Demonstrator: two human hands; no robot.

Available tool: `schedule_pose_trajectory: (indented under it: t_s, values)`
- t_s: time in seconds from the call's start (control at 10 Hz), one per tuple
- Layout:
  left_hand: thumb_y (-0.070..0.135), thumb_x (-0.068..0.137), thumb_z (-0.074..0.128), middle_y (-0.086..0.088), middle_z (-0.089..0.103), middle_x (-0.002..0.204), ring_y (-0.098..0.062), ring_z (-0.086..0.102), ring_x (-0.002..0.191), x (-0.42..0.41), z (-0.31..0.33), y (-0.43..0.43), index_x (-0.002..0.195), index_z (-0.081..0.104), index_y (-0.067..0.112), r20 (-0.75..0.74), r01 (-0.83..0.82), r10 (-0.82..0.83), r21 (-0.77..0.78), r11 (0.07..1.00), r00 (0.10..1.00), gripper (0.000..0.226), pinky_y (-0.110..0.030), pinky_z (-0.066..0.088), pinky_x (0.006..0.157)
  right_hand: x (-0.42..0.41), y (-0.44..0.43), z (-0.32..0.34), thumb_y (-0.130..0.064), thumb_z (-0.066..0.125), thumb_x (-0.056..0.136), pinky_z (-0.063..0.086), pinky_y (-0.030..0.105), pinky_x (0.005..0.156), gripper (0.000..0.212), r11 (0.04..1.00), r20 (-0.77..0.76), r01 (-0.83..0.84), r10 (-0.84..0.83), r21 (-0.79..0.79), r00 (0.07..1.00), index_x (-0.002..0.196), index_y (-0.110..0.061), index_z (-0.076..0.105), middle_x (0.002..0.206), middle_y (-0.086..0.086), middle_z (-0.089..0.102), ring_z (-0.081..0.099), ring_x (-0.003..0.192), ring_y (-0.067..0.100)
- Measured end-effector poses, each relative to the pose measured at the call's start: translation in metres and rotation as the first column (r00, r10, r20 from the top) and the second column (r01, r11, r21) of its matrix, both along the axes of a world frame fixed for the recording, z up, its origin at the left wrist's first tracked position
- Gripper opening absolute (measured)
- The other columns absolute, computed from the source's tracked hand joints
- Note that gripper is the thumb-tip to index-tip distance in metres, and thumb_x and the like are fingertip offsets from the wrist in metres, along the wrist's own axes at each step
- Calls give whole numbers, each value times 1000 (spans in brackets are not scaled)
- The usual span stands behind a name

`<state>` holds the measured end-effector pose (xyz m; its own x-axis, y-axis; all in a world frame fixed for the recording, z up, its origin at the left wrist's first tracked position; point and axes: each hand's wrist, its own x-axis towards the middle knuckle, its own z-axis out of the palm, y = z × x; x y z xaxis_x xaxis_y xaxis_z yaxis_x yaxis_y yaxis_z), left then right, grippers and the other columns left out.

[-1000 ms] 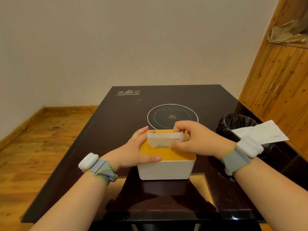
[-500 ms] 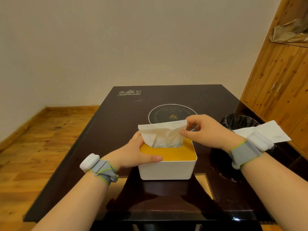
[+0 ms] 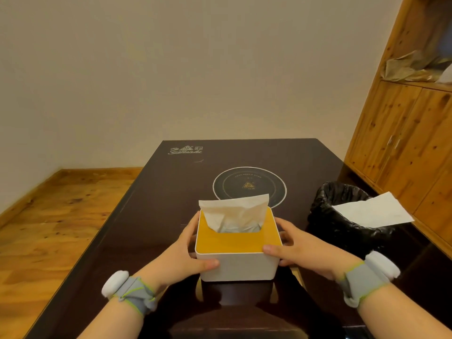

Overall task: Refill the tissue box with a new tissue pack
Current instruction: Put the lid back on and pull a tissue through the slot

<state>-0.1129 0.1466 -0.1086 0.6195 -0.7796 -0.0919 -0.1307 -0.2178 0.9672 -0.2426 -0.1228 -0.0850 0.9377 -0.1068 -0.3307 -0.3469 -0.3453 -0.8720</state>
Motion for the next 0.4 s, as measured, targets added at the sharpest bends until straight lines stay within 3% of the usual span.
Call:
schedule_pose_trajectory:
  t_s: [0.2, 0.3, 0.4]
  values:
    - [33, 63, 89, 28, 48, 138, 5, 50, 123, 4, 2, -8, 148, 12, 47, 15, -30, 29, 28, 999, 999, 116, -21, 51, 93, 4, -3, 14, -65, 81, 56, 58, 33, 90, 107, 998, -25, -33, 32, -44, 999, 146, -44, 28, 122, -13, 65, 65, 109, 7]
    - [41, 60, 89, 41, 55, 119, 21, 54, 107, 15, 15, -9, 145, 10, 50, 97, 37, -54, 174, 984, 994, 116, -5, 49, 79, 11, -8, 35, -56, 79, 66, 57, 34, 91, 95, 980, -114, -108, 90, -165, 989, 146, -36, 32, 127, -7, 62, 62, 113, 10]
    - [46, 60, 87, 23, 45, 139, 4, 62, 109, 37, 49, 1, 152, -2, 38, 132, 125, -193, 405, 906, 972, 128, -17, 52, 89, 24, -14, 73, -60, 72, 71, 54, 32, 95, 84, 868, -173, -235, 174, -437, 969, 143, -30, 42, 129, -7, 62, 61, 113, 13]
